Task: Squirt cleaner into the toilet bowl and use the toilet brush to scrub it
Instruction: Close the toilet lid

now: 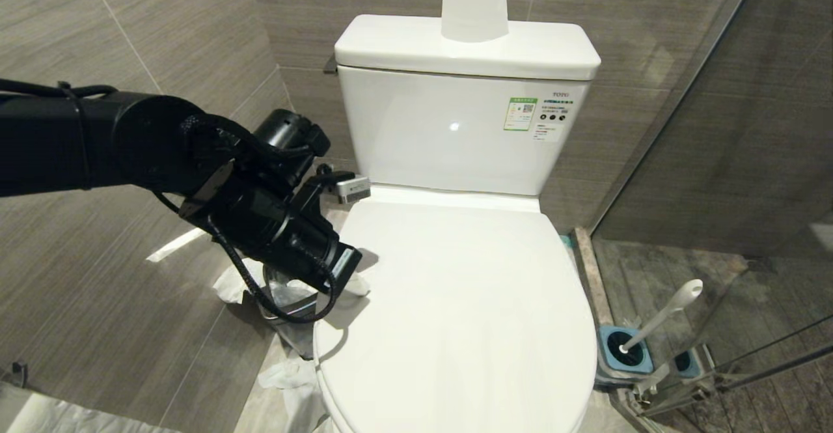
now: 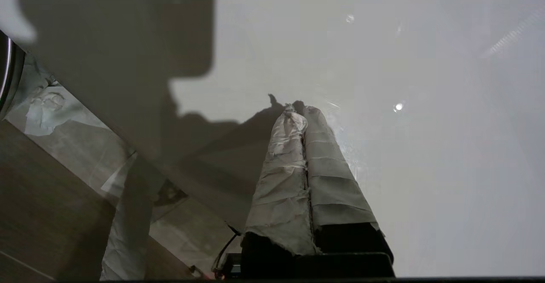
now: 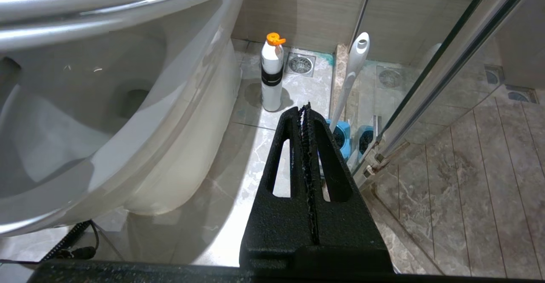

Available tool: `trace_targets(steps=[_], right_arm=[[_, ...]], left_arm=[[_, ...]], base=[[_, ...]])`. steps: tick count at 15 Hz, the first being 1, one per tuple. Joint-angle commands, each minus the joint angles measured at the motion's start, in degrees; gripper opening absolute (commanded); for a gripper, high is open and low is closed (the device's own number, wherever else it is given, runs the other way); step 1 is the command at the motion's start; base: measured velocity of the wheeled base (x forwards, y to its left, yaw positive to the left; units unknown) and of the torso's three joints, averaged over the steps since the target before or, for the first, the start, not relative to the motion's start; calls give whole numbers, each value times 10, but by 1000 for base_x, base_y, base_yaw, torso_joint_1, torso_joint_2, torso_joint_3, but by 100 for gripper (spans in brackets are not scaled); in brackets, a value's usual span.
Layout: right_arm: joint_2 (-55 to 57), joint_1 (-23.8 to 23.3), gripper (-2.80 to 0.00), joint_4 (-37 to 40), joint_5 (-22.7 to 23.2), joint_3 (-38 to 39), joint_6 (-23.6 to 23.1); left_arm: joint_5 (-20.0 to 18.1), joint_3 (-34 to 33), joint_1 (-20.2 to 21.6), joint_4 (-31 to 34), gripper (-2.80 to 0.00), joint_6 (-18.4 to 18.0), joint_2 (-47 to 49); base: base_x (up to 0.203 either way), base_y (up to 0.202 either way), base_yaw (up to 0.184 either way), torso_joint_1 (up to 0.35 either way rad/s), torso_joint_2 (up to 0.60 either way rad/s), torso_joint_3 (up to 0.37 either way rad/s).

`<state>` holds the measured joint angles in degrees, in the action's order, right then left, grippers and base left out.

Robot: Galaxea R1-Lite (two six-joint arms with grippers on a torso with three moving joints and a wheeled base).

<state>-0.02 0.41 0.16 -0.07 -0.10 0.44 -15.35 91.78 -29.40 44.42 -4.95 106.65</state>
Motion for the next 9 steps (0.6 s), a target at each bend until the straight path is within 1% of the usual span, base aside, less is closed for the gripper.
trace_targets(steps=[1,4,6,9], right_arm=[[0,0,-280,0,0,0,0],[0,0,-280,0,0,0,0],[0,0,-280,0,0,0,0],[0,0,-280,0,0,0,0]], left_arm=[[0,2,2,1,-280,-1,18],[0,13,5,1,-280,-1,32],[8,16,6,-1,-280,0,42],[10,17,6,-1,-280,14,58]], base=[[0,0,0,0,0,0],[0,0,0,0,0,0],[0,0,0,0,0,0],[0,0,0,0,0,0]])
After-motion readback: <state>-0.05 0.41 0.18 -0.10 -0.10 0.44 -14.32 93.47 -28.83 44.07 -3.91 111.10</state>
